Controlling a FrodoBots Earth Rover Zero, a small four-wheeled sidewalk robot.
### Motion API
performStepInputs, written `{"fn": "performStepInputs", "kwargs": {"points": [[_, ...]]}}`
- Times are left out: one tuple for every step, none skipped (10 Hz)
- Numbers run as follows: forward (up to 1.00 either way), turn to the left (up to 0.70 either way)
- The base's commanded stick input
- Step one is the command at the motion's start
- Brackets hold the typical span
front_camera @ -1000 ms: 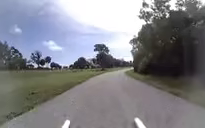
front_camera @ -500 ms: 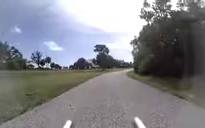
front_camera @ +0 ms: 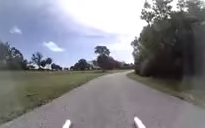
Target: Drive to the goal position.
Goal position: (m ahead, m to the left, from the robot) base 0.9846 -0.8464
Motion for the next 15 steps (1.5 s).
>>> {"fn": "performStepInputs", "kwargs": {"points": [[0.5, 0.0], [0.5, 0.0], [0.5, 0.0], [0.5, 0.0], [0.5, 0.0], [0.5, 0.0], [0.5, 0.0], [0.5, 0.0], [0.5, 0.0], [0.5, 0.0], [0.5, 0.0], [0.5, 0.0], [0.5, 0.0], [0.5, 0.0], [0.5, 0.0]]}}
